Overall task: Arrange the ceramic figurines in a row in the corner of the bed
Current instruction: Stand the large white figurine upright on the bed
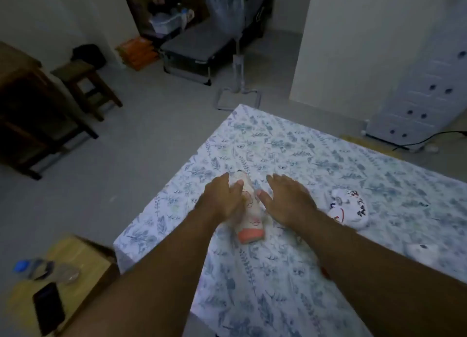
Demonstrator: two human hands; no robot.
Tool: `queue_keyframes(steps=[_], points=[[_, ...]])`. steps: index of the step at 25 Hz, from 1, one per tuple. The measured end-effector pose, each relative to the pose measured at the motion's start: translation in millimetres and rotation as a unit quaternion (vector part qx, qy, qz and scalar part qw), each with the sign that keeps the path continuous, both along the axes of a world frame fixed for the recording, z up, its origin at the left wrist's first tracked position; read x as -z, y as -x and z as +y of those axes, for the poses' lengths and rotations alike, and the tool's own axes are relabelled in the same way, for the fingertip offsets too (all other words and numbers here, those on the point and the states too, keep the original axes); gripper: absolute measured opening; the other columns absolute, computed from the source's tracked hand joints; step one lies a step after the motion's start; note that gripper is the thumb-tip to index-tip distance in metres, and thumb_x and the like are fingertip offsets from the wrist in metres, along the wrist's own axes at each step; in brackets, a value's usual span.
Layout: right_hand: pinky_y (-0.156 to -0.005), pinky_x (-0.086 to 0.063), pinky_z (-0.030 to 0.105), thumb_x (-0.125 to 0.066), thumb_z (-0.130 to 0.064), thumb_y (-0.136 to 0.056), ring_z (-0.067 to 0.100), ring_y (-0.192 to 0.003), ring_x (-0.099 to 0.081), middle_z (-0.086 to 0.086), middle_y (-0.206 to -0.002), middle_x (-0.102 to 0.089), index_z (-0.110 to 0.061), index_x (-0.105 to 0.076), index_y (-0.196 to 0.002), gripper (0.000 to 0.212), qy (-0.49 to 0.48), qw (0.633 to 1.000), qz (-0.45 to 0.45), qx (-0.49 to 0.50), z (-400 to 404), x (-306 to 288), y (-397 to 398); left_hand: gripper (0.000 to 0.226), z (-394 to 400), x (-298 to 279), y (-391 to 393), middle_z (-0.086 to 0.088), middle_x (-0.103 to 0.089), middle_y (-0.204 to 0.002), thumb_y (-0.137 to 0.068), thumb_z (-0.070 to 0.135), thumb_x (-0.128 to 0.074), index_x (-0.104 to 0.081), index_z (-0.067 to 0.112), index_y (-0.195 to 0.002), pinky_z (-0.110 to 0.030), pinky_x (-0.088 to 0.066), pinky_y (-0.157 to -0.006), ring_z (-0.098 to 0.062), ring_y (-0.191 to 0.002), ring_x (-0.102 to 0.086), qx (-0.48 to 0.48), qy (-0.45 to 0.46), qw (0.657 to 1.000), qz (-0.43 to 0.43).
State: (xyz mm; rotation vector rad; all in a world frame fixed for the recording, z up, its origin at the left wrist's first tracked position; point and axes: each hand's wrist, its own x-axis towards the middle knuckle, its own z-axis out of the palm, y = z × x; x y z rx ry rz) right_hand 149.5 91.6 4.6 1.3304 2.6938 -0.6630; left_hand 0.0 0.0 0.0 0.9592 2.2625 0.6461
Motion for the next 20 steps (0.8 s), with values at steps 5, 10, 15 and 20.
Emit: queue_keyframes(steps=[5,10,15,20], points=[[-0.107,-0.042,0.036,-0.047,-0.053,-0.099,0.028,-0.131,-0.055,0.009,-0.147,-0.055,-0.032,-0.033,-0.154,0.061,0.238,0.959,0.101,0.119,-17,42,36,0.054,-9,60,17,-0.010,-0.058,-0.142,-0.103,0.053,-0.036,-0.045,0.018,-0.143,-0.038,-0.046,-0.105,-0.028,-0.123,-0.058,-0.052,0.019,0.980,-0.191],[-0.077,-0.051,0.018,-0.061,-0.043,-0.096,-0.005,-0.091,-0.063,-0.013,-0.126,-0.064,-0.038,-0.043,-0.147,0.055,0.309,0.901,0.218,0.215,-25,48,38,0.040,-7,76,27,-0.002,-0.069,-0.121,-0.102,0.046,-0.048,-0.051,0.022,-0.133,-0.035,-0.063,-0.078,-0.019,-0.102,-0.071,-0.097,-0.040,0.932,-0.346],[-0.084,-0.044,0.015,-0.072,-0.028,-0.091,0.003,-0.110,-0.054,0.000,-0.143,-0.056,-0.029,-0.034,-0.154,0.074,0.320,0.872,0.258,0.265,2,38,26,0.036,27,66,28,0.001,-0.071,-0.123,-0.102,0.037,-0.052,-0.049,0.029,-0.137,-0.046,-0.058,-0.096,-0.018,-0.108,-0.071,-0.017,-0.042,0.928,-0.371],[-0.068,-0.046,0.001,-0.077,-0.007,-0.086,-0.010,-0.103,-0.057,-0.002,-0.145,-0.054,-0.020,-0.027,-0.157,0.088,0.272,0.854,0.333,0.294,38,19,6,0.048,82,35,17,0.001,-0.058,-0.133,-0.099,0.039,-0.059,-0.041,0.036,-0.143,-0.050,-0.058,-0.094,-0.019,-0.112,-0.068,0.040,-0.108,0.932,-0.342]])
